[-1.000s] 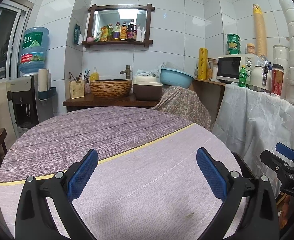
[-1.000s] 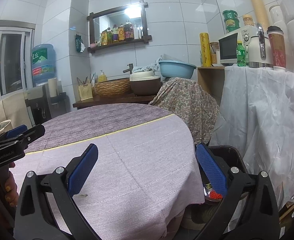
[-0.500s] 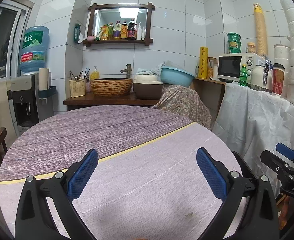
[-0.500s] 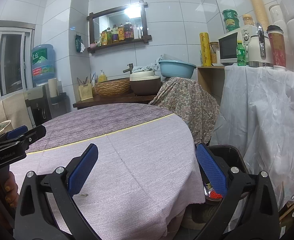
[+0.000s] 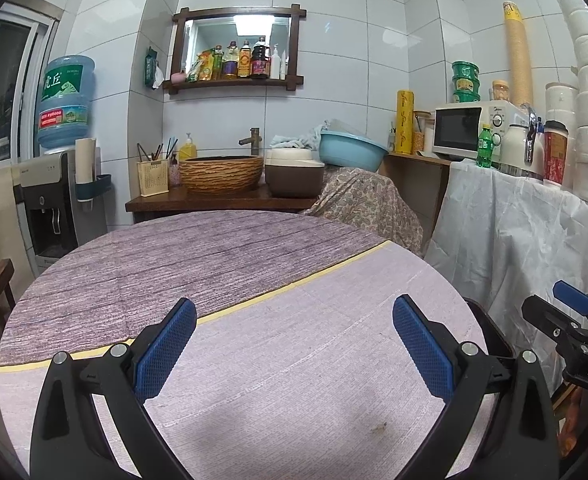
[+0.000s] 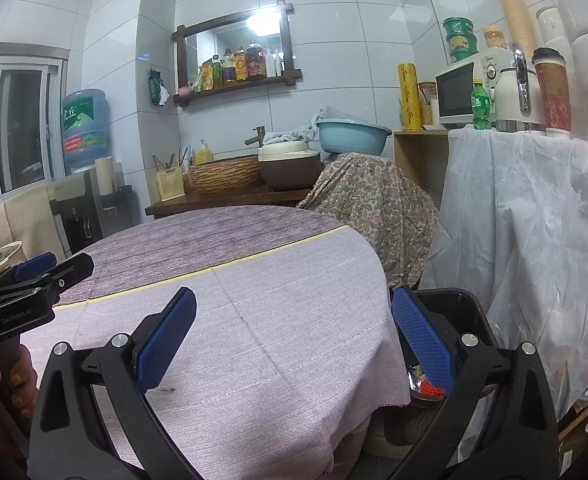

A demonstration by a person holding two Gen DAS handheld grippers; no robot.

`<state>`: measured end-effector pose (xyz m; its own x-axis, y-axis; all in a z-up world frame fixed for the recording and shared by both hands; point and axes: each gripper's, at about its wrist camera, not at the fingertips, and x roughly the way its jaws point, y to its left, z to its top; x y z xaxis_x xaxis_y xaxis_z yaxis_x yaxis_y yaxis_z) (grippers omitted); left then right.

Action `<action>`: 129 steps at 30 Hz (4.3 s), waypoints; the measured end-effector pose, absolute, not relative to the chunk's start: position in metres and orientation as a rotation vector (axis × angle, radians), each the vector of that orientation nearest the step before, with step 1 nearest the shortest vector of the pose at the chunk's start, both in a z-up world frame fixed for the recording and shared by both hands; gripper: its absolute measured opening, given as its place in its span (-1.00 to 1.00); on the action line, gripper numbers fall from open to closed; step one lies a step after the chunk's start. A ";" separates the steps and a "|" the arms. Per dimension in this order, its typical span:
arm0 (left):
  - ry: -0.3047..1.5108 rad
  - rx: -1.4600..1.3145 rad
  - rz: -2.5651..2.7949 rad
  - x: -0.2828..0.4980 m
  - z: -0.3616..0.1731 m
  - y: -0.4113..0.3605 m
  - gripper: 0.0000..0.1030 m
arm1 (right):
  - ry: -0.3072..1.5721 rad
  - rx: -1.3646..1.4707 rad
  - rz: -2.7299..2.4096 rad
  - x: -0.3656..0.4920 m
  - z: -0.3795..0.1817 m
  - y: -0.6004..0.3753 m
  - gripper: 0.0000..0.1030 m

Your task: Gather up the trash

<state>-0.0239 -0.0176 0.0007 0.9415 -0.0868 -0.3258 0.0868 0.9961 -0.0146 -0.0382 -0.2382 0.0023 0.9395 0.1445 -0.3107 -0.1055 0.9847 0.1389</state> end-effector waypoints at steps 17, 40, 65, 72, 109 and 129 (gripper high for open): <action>0.362 -0.008 -0.091 -0.020 -0.001 -0.017 0.89 | 0.329 0.130 0.128 -0.039 -0.001 -0.239 0.89; 0.378 0.001 -0.086 -0.019 -0.004 -0.020 0.89 | 0.339 0.130 0.127 -0.038 -0.002 -0.237 0.89; 0.376 0.012 -0.083 -0.020 -0.007 -0.025 0.89 | 0.349 0.133 0.132 -0.036 -0.005 -0.239 0.89; 0.387 0.000 -0.083 -0.019 -0.007 -0.022 0.89 | 0.349 0.132 0.134 -0.037 -0.005 -0.240 0.89; 0.390 0.001 -0.083 -0.017 -0.006 -0.021 0.89 | 0.351 0.132 0.135 -0.038 -0.004 -0.238 0.89; 0.385 0.000 -0.084 -0.017 -0.005 -0.020 0.89 | 0.349 0.132 0.134 -0.037 -0.005 -0.237 0.89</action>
